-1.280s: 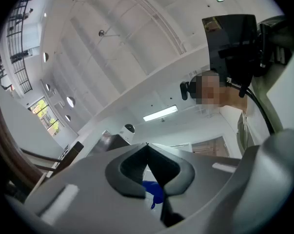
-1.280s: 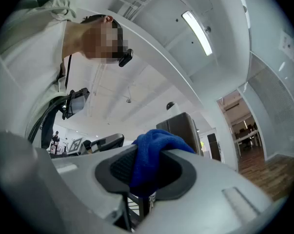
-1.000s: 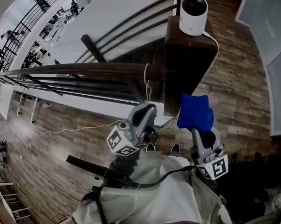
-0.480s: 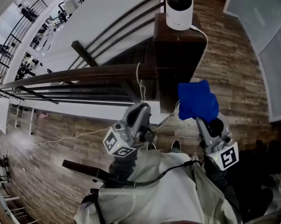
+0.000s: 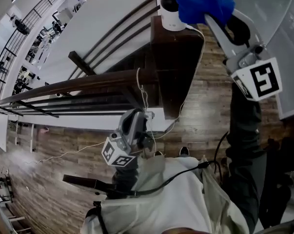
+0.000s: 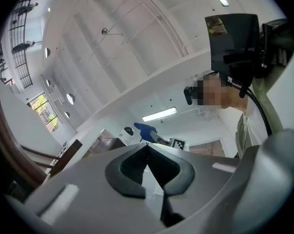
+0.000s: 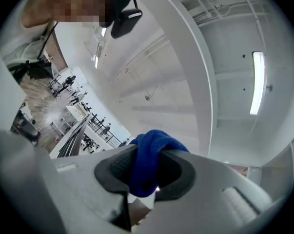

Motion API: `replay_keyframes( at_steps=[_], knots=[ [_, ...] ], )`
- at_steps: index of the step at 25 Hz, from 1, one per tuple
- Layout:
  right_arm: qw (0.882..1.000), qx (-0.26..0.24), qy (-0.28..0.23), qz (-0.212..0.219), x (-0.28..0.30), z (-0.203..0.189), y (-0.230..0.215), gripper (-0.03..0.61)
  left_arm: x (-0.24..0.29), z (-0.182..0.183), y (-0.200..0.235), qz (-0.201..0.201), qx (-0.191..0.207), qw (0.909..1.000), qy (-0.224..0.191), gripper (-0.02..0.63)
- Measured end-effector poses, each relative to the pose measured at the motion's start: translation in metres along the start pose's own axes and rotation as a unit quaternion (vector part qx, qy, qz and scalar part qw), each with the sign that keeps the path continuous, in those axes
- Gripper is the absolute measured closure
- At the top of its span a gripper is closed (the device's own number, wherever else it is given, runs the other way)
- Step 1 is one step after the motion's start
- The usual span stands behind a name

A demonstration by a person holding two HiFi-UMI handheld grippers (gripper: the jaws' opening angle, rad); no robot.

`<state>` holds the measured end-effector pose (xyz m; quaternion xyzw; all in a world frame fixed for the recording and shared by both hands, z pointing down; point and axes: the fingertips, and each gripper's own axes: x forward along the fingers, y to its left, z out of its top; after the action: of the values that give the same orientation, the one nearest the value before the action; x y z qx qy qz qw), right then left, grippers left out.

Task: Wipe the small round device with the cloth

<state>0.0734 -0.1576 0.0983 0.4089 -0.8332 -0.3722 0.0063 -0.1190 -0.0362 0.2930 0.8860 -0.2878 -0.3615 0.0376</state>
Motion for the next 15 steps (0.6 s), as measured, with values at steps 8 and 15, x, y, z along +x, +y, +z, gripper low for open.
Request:
replay_keyframes(
  at_steps=[8,15],
  knots=[
    [0.997,-0.01,0.071,0.028,0.053,-0.034,0.03,0.492,-0.003,0.015,0.012,0.021,0.019,0.9996,0.003,0.609],
    [0.991,-0.013,0.114,0.072,0.039,-0.071,0.077,0.494,0.093,0.044,0.059,0.016,0.081,0.995,0.057,0.609]
  ],
)
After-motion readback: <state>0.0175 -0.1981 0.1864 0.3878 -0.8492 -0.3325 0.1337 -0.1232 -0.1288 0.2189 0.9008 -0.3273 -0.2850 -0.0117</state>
